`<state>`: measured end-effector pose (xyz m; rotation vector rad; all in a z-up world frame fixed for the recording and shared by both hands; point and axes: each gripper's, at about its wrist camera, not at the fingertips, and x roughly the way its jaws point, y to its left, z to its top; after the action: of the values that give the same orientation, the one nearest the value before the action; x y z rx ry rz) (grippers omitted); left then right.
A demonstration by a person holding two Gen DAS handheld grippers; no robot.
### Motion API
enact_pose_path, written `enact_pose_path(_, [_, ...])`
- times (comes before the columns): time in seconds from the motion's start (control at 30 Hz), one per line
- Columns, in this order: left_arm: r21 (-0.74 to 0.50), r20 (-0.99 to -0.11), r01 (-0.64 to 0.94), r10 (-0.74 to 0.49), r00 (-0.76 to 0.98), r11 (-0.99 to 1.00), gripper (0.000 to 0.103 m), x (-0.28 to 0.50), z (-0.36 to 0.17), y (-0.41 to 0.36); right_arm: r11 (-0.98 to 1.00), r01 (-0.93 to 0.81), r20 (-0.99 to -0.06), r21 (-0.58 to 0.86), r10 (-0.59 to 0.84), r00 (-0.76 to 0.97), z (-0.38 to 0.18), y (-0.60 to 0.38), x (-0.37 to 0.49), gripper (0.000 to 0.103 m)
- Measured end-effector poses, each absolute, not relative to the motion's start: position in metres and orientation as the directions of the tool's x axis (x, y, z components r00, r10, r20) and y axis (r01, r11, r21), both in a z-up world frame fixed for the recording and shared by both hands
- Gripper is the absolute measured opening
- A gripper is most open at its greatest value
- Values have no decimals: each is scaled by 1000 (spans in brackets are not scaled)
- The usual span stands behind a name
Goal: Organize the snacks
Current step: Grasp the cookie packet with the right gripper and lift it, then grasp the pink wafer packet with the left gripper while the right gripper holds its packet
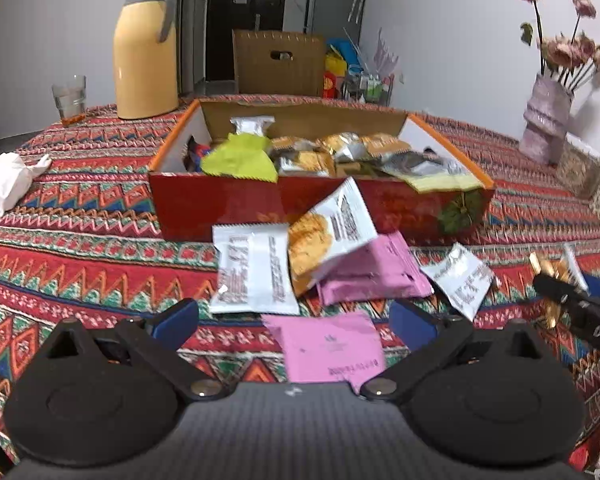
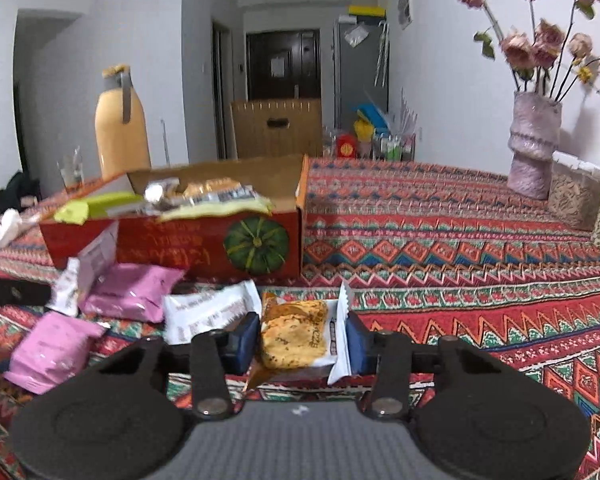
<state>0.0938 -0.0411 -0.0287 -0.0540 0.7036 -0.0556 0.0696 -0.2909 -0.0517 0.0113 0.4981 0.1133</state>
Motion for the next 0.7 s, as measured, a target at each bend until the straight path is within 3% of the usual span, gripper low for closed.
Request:
enact_pose_path(0.37, [-12,-719,25,-26,695,1000,101,98,-51,-69,986,-102,-440,132,150,885,-53,-289,53,45])
enact_pose_path(0.6, [11,-724,15,-2,690,1000,86,99,-57,-74,982,-110,-453,152,168,876,-61,-286,48,45])
enact_pose_path(0.67, [12,-717,29,-12,697,1000,76,97,-56,-75,981,-113,-456,155,172,873,-63,-285,47,45])
enact_pose_path(0.7, [11,-713,38,-18,701,999,65,96,-55,-76,981,-114,-457,157,174,872,-63,-284,47,45])
